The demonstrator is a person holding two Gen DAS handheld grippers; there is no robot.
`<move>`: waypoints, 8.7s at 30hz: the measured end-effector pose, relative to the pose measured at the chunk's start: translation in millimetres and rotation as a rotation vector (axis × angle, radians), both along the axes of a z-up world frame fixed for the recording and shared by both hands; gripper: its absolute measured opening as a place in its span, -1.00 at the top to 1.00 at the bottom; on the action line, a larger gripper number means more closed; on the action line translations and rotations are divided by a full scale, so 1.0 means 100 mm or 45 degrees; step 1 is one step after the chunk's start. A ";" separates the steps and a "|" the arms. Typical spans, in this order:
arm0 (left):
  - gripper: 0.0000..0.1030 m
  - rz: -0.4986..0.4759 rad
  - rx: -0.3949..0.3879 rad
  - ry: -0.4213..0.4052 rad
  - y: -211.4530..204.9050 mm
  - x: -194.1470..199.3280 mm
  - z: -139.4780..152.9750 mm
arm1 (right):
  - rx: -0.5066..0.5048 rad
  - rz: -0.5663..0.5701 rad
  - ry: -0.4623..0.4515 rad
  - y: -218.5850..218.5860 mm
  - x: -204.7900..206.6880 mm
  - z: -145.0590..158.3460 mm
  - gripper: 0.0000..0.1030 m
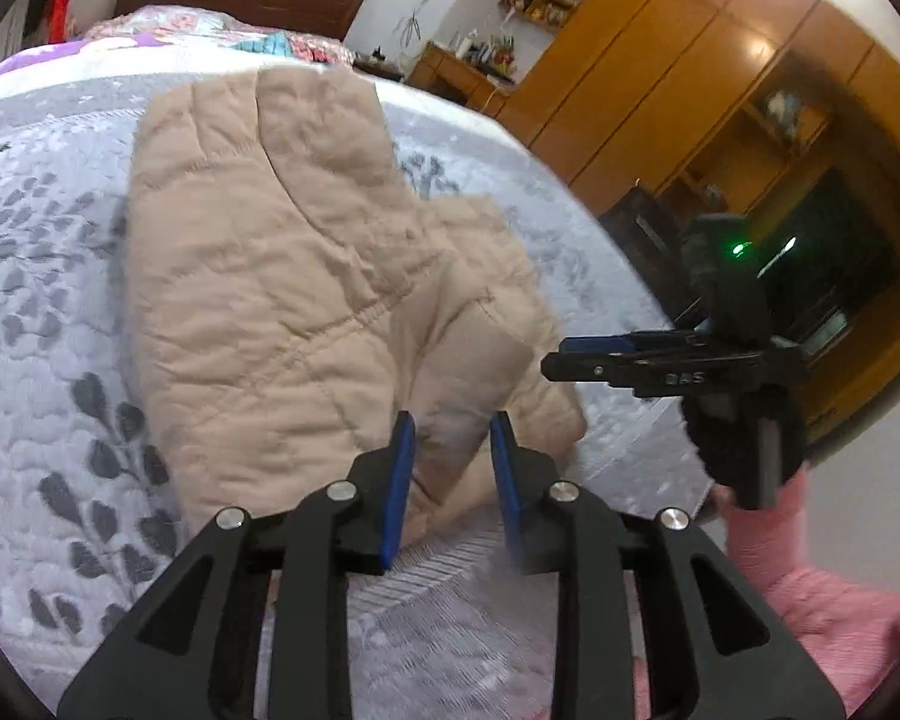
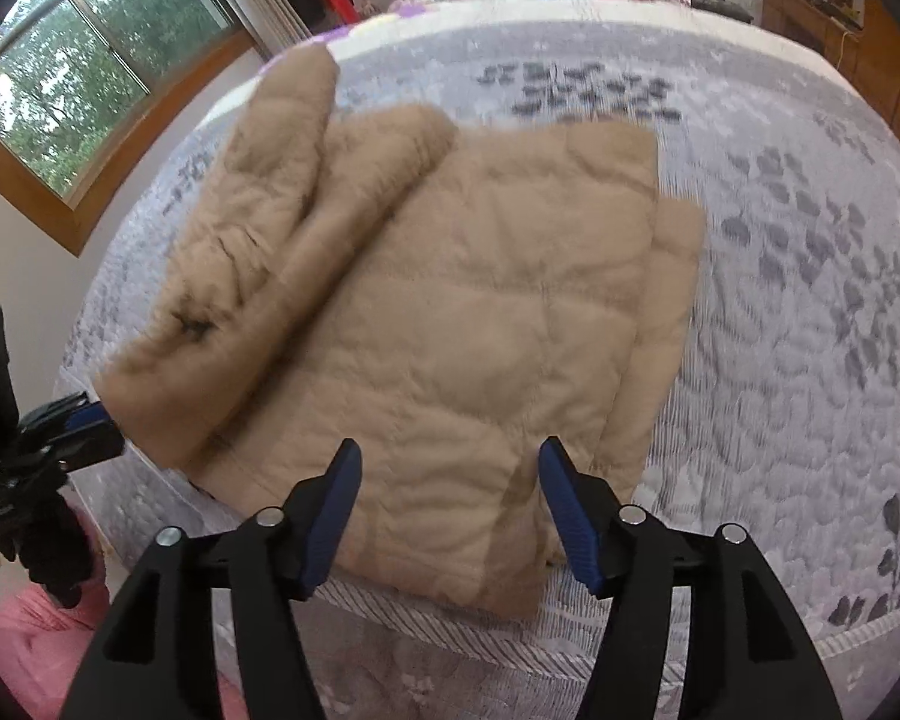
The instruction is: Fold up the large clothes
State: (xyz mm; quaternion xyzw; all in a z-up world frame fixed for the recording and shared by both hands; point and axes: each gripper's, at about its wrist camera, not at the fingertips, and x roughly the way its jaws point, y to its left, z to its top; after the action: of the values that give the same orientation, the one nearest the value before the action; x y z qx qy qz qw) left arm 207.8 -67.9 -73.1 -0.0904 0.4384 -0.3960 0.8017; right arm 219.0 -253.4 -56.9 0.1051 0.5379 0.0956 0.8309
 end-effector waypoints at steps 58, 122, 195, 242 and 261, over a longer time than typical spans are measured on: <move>0.35 0.101 0.303 -0.106 -0.69 0.53 -0.11 | 0.096 -0.106 -0.075 -0.46 0.01 0.16 0.56; 0.34 -0.058 0.399 -0.183 -0.72 -0.13 -0.50 | 0.059 -0.016 -0.111 -0.17 -0.57 -0.40 0.36; 0.17 0.134 0.474 -0.235 -0.87 0.66 -0.01 | -0.059 -0.162 -0.338 -0.26 0.05 0.30 -0.18; -0.77 -0.056 0.027 0.322 -0.21 1.06 -0.75 | 0.641 -0.160 -0.062 -0.94 -0.03 -0.77 -0.75; -0.21 -0.209 -0.060 0.200 -0.62 1.01 -0.49 | 0.522 -0.075 -0.224 -0.54 0.05 -0.37 0.11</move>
State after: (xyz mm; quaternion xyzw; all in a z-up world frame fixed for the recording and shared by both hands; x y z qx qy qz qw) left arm 308.9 -130.0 -122.3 -0.1036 0.4964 -0.4621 0.7276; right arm 224.0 -307.4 -93.7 0.2786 0.4294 0.1875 0.8384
